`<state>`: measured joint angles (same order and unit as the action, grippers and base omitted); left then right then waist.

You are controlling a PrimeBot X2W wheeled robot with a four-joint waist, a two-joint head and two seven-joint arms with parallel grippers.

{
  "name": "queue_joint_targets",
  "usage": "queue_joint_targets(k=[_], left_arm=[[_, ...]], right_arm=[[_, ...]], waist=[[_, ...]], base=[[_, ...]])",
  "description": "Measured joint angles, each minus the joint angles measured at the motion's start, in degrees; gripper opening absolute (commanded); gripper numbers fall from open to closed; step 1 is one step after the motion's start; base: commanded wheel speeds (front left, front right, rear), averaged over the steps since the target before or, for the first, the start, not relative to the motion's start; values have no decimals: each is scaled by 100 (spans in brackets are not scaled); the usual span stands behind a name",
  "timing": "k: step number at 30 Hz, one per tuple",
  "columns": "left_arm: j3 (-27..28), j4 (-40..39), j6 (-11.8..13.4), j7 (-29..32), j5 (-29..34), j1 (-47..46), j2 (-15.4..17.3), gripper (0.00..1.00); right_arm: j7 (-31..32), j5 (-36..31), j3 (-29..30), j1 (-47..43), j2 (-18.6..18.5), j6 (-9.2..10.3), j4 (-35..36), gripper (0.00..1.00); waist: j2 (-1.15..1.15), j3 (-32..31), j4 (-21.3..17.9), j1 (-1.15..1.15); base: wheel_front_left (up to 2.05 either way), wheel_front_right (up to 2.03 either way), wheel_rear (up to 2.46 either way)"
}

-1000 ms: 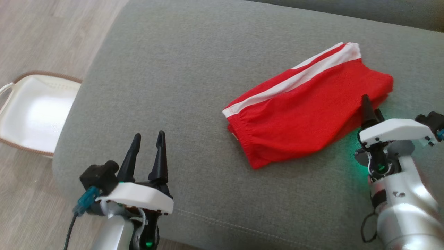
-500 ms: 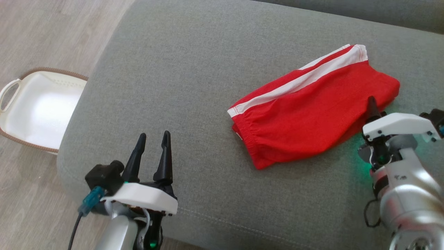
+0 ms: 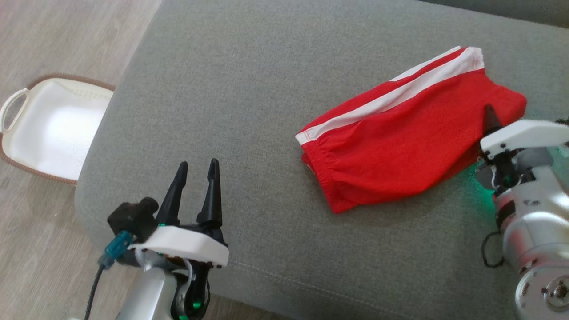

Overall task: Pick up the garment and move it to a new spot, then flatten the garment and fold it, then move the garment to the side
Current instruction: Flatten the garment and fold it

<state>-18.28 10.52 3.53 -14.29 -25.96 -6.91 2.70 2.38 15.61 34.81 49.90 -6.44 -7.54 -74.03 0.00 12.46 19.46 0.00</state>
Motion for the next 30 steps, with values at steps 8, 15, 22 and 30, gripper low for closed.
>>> queue_joint_targets(k=[8,15,22,30], left_arm=[[15,-1,-2,0,-53,-67,-1,100],[23,15,-1,0,-108,-188,-3,100],[60,32,0,0,-100,-170,-4,100],[133,33,0,0,-55,29,-2,100]], right_arm=[[296,-576,500,276,-24,0,27,100],[196,-907,862,361,43,0,-13,0],[-248,-845,966,337,234,0,-85,0],[-912,-450,726,-152,263,0,-13,0]], waist=[[0,180,62,0],[0,168,27,0],[0,-26,-132,0],[0,-432,-519,0]], base=[[0,0,0],[0,0,0],[0,0,0],[0,0,0]])
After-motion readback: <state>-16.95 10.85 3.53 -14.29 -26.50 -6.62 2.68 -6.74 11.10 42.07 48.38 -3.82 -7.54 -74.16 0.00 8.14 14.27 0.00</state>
